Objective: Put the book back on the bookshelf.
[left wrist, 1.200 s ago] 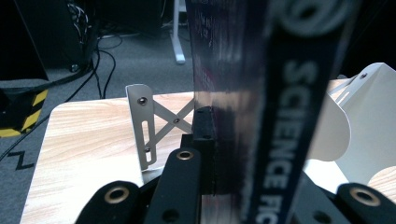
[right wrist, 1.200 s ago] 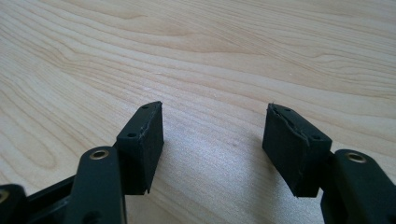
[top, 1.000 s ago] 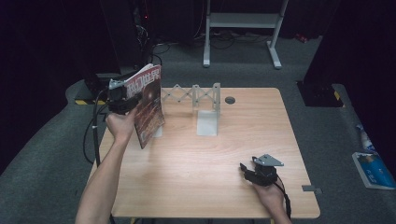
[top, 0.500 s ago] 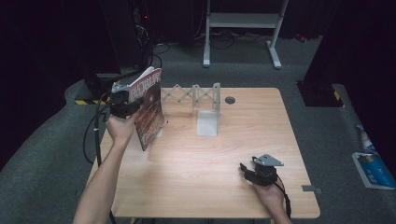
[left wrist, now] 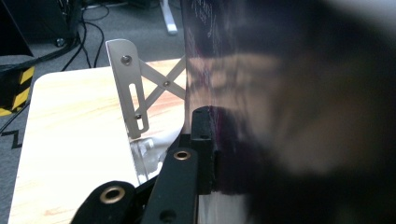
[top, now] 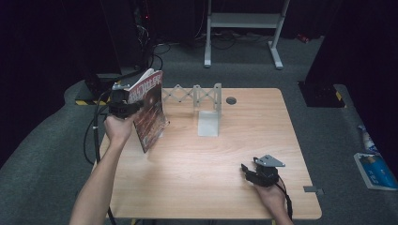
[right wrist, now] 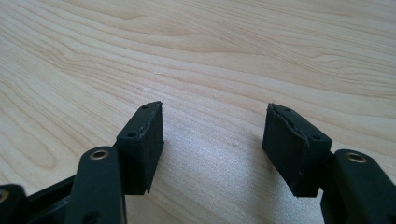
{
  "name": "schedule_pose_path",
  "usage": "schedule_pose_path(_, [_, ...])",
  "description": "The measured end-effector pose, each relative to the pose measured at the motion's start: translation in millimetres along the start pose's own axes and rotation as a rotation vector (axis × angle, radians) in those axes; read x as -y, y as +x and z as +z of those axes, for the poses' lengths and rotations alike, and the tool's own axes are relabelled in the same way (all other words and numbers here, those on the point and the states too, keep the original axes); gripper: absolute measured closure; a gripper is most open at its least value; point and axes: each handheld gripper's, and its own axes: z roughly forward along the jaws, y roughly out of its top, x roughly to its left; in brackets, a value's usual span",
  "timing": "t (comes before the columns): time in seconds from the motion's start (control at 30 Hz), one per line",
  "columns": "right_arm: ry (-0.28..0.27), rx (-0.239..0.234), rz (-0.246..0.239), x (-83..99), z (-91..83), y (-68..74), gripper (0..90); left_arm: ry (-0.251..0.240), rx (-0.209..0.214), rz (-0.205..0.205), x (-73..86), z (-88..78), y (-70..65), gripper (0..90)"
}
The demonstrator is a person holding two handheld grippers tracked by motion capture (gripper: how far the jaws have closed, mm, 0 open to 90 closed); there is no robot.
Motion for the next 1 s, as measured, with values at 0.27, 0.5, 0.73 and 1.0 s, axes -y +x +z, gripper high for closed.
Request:
schedule_pose_path(0.27, [0.000,0.000,0.000,0.0,0.0,0.0,38.3,0.074,-0.002,-0.002,-7.4,-1.4,-4.7,79.8])
schedule_pose_path(0.5, [0.001,-0.001,0.001,0.0,-0.1,0.1,38.3,0.127,-0.005,-0.007,-10.0,-4.2,-4.3,79.8])
schedule_pose_path(0.73, [0.000,-0.001,0.001,-0.1,0.0,0.0,38.3,0.151,-0.012,-0.012,-12.5,-5.6,-5.8,82.1])
schedule_pose_path(1.0, [0.000,-0.001,-0.001,0.0,0.0,0.0,38.3,0.112,-0.033,-0.014,-7.0,-7.9,-7.2,83.6])
